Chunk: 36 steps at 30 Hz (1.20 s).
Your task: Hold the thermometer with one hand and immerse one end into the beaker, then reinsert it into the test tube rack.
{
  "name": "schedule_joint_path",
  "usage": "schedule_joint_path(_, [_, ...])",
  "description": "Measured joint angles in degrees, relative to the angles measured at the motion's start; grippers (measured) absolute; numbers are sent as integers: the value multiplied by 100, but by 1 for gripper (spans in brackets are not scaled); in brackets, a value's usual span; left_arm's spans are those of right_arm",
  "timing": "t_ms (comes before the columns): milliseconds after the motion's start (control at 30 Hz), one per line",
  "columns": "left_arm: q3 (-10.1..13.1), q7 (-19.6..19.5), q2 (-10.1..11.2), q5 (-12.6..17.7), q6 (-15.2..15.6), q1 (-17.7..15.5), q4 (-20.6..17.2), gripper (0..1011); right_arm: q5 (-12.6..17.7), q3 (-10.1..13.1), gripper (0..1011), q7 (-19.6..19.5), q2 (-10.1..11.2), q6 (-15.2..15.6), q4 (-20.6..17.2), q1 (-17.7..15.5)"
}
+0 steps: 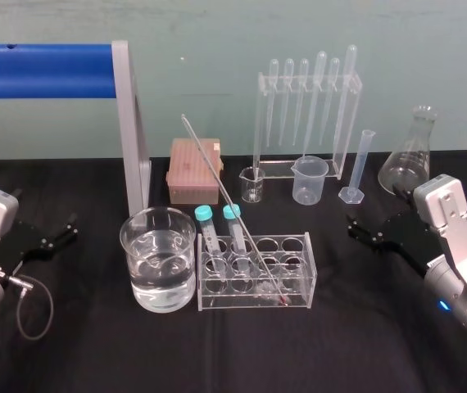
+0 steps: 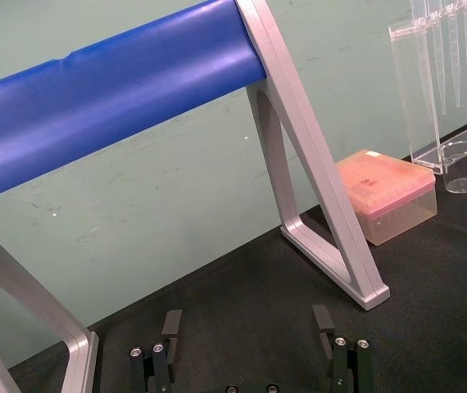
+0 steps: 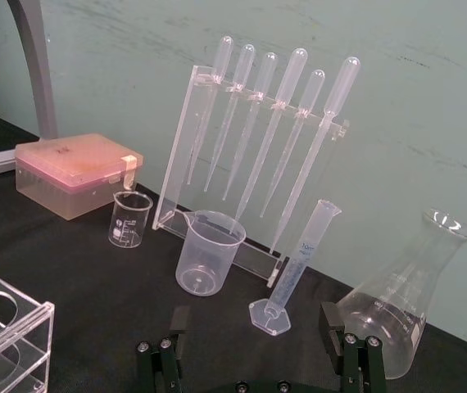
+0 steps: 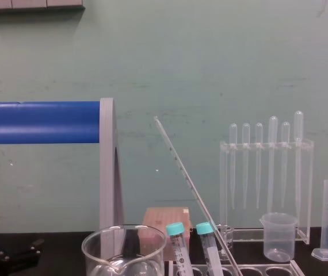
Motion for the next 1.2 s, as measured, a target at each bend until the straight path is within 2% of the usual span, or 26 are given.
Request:
schedule_joint_path(433, [0, 0, 0, 0, 0, 0, 0, 1008, 17, 15, 1003, 21, -11, 3, 2, 4])
schedule_joint_path(500, [0, 0, 0, 0, 0, 0, 0, 1008, 331, 148, 1003, 305, -62, 88, -49, 2])
schedule_joint_path(533, [0, 0, 0, 0, 0, 0, 0, 1008, 331, 148, 1003, 305, -62, 88, -49, 2])
schedule_joint_path(600, [0, 0, 0, 0, 0, 0, 0, 1008, 846, 342, 1003, 680, -74, 321, -231, -71])
schedule_joint_path(633, [0, 0, 0, 0, 0, 0, 0, 1008, 846, 342, 1003, 680, -74, 321, -231, -71])
schedule_joint_path(667, [0, 0, 0, 0, 0, 0, 0, 1008, 1231, 478, 1003, 946, -54, 552, -389, -131])
schedule_joint_path(733, [0, 0, 0, 0, 0, 0, 0, 1008, 1561, 596, 1003, 1209, -15, 800, -540, -179])
schedule_joint_path(767, [0, 0, 0, 0, 0, 0, 0, 1008, 1828, 681, 1003, 1453, 46, 1041, -709, -210])
schedule_joint_path(833, [0, 0, 0, 0, 0, 0, 0, 1008, 2080, 756, 1003, 1753, 134, 1310, -930, -220])
schedule_joint_path(1033, [0, 0, 0, 0, 0, 0, 0, 1008, 2440, 721, 1003, 2493, 247, 1769, -1374, -36])
schedule_joint_path(1133, [0, 0, 0, 0, 0, 0, 0, 1008, 2550, 518, 1003, 2873, 253, 1924, -1511, 229])
schedule_joint_path(1200, [0, 0, 0, 0, 0, 0, 0, 1008, 2550, 397, 1003, 2991, 232, 1956, -1513, 367])
